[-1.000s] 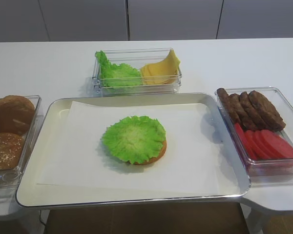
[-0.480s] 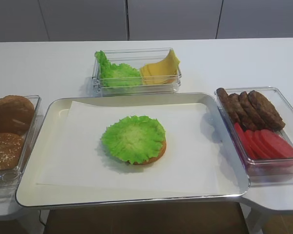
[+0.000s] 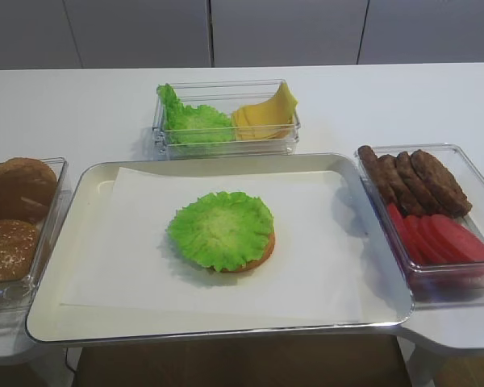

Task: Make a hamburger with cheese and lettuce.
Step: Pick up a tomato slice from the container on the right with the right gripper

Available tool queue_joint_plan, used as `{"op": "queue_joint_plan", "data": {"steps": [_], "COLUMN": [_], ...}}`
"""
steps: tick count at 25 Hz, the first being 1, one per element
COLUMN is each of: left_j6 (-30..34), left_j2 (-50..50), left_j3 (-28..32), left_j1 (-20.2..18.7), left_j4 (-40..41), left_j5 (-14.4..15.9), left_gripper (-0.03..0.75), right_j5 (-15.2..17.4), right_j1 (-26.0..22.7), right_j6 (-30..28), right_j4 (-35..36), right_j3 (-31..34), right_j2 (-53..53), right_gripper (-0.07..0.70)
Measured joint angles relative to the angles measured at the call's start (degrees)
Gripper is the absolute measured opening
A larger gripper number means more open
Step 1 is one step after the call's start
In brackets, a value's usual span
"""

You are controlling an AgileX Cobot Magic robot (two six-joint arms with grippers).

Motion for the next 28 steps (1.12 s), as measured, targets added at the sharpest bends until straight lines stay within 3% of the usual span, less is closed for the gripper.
{"op": "queue_joint_plan", "data": {"steps": [4, 9, 17, 19, 25, 28], "left_j6": [0.0, 0.0, 0.0, 0.0, 0.07, 0.07], "left_j2": [0.0, 0.0, -0.04, -0.04, -0.04, -0.04], "left_j3": [0.0, 0.0, 0.0, 0.0, 0.0, 0.0], "left_j1": [0.1, 0.1, 0.1, 0.1, 0.1, 0.1], "left_j4": [0.0, 0.0, 0.0, 0.0, 0.0, 0.0], "left_j5": [0.0, 0.0, 0.0, 0.0, 0.0, 0.0], "left_gripper": [0.343, 0.342, 0.342, 0.342, 0.342, 0.342], "right_j5": [0.23, 5.36, 5.61, 5.61, 5.51, 5.28], "right_j1": [0.0, 0.0, 0.36, 2.3, 15.21, 19.43], "right_j6": [-0.13, 3.68, 10.2, 12.27, 23.13, 27.13], "right_j4": [0.21, 0.34, 0.45, 0.06, -6.81, -8.97], "right_j3": [-3.3, -9.18, -15.84, -16.36, -20.36, -23.35], "right_j2": [3.7, 13.37, 27.75, 30.76, 38.58, 43.84], "right_gripper": [0.32, 0.319, 0.319, 0.319, 0.319, 0.319]}}
